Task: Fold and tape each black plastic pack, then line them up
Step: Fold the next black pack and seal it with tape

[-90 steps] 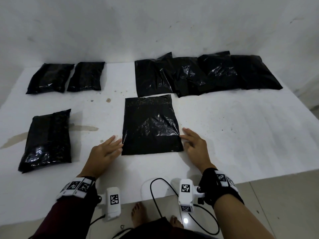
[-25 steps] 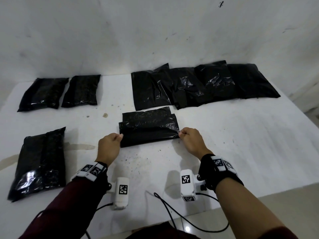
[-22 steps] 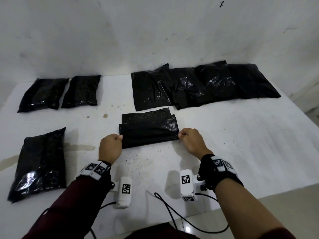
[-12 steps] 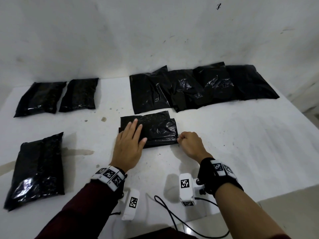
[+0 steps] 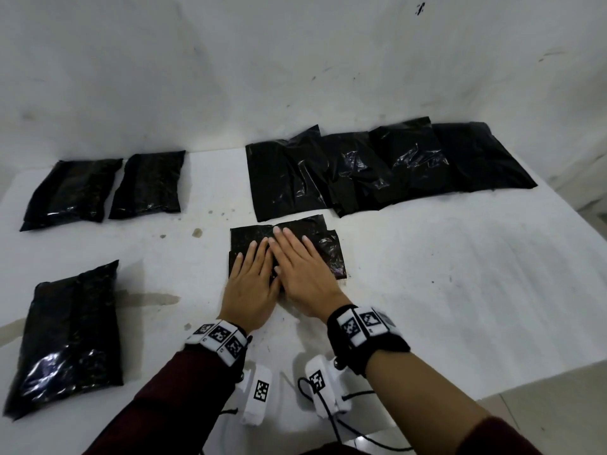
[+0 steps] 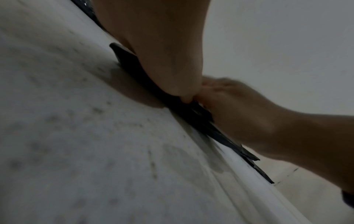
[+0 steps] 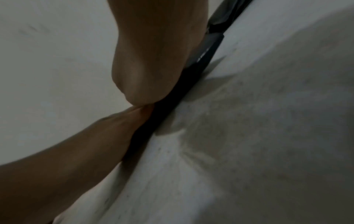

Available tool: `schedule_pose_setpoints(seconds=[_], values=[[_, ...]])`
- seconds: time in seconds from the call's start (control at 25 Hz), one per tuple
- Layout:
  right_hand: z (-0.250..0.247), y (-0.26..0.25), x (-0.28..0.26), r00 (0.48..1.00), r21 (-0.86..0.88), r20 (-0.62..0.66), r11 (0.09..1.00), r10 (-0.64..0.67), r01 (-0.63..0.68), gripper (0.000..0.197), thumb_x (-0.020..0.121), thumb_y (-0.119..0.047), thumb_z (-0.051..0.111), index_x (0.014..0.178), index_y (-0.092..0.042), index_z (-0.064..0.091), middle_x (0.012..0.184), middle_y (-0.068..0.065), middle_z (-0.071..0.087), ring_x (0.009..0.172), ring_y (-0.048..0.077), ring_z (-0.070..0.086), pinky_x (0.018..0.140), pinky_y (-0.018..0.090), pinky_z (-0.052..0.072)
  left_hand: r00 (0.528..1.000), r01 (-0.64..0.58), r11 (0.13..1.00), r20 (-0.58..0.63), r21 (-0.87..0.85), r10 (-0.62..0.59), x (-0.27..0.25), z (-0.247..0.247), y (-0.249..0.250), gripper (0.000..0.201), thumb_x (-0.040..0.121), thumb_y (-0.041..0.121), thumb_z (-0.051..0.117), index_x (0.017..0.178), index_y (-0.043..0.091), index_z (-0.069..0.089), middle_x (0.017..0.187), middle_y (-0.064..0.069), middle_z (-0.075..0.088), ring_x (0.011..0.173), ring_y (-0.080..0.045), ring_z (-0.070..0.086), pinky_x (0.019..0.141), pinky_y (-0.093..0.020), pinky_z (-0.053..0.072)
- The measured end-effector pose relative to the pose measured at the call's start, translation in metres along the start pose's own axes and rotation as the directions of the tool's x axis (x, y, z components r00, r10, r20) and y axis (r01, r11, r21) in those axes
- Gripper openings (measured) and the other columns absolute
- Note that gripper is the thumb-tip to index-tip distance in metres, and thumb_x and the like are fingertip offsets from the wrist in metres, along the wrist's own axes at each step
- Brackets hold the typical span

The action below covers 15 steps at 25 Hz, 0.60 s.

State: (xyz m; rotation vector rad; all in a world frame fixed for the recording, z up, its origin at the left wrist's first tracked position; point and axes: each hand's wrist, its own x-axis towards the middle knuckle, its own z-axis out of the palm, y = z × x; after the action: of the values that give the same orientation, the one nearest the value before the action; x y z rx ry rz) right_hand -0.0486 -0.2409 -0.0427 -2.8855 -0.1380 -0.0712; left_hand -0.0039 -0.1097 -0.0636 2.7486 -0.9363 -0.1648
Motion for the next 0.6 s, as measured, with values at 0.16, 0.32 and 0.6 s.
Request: schedule_pose_setpoints(seconds=[0.16,0.32,0.6], values=[[0.011,0.018,0.003,0.996,0.000,0.081,0.999,0.038,-0.038,0.082,0.084,-0.058,-0.017,0.150,-0.014,0.005,0.158,0.000,-0.004,0.144,0.010,-0.010,0.118,0.033,-0.007,1.000,-0.021,0.984,-0.014,-0.177,0.018,0.002,0.001,-0.009,0.073,0.082,0.055,-0.002,0.146,0.020,0.000,0.149,0.013,-0.009,0.139,-0.004,-0.012,0.117,-0.030,-0.007],[0.013,0.029,0.000,0.986,0.049,0.045,0.985,0.164,-0.166,0.092,0.078,-0.072,-0.011,0.150,-0.017,0.000,0.155,-0.006,-0.015,0.140,0.006,-0.017,0.117,0.037,-0.009,0.999,-0.003,0.965,-0.037,-0.262,-0.007,0.002,0.003,-0.016,0.076,0.082,0.056,0.002,0.148,0.019,0.004,0.150,0.015,-0.009,0.139,-0.004,-0.015,0.118,-0.035,-0.001],[0.012,0.033,-0.005,0.928,0.258,0.080,0.892,0.363,-0.371,0.120,0.063,-0.089,0.021,0.150,-0.012,-0.007,0.158,0.001,-0.016,0.145,0.012,-0.013,0.113,0.035,-0.013,0.996,0.058,0.976,-0.056,-0.209,-0.072,0.000,0.005,-0.024,0.100,0.073,0.080,0.000,0.149,0.016,0.007,0.150,0.012,-0.010,0.140,-0.012,-0.012,0.115,-0.030,0.005]])
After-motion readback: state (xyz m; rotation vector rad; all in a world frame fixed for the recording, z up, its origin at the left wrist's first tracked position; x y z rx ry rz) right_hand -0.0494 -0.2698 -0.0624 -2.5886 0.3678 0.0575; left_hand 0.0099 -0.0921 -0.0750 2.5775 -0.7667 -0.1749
